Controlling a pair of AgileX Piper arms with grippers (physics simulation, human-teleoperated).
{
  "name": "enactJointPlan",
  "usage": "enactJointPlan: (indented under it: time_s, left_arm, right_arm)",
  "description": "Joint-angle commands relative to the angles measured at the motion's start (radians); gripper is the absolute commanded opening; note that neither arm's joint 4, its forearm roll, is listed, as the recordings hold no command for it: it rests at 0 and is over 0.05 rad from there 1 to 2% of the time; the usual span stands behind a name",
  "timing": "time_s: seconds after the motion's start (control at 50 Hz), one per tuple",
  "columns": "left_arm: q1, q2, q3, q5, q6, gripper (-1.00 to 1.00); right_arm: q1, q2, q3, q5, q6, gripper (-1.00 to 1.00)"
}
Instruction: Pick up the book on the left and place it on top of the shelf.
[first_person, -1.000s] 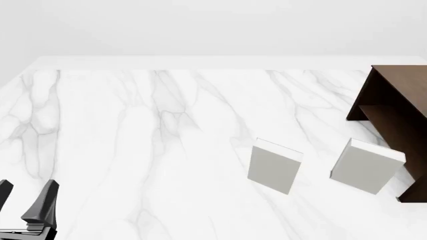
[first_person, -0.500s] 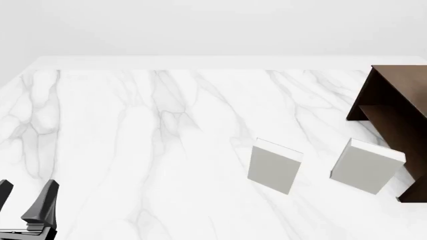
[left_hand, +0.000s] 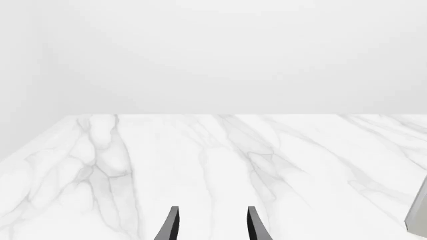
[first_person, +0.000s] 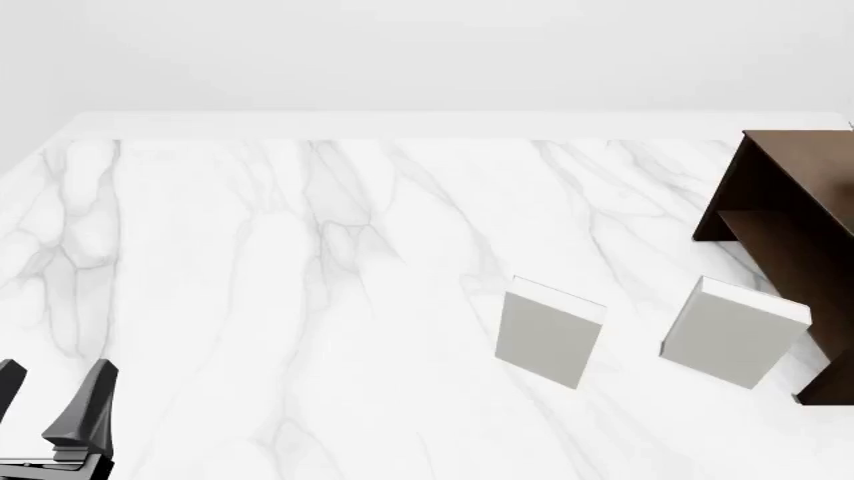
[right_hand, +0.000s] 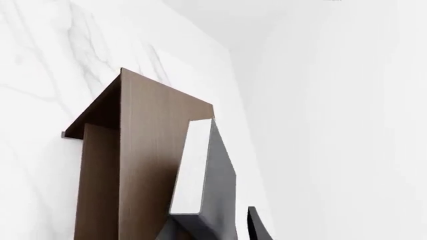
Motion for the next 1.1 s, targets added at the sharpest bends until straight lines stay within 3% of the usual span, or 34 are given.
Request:
enactJointPlan:
  time_s: [0.02,0.48,0.68,0.84,1.1]
  left_arm:
    - [0.0,0.0,0.0,0.0,0.0,1.0]
    - [0.0,0.0,0.0,0.0,0.0,1.0]
    - [0.0,0.0,0.0,0.0,0.0,1.0]
    - [0.0,0.0,0.0,0.0,0.0,1.0]
    - [0.0,0.0,0.0,0.0,0.0,1.0]
  right_arm:
    - [0.01,-0.082,0.063,-0.002,0.031,1.0]
    - [-0.003,-0.171,0.215,-0.059,0.094,1.0]
    - [0.015,-0.159,0.182,-0.061,0.111,1.0]
    - [0.088,-0.255,0.191,-0.075,0.209,1.0]
    - [0.139,-0.406,0.248,-0.08,0.279,1.0]
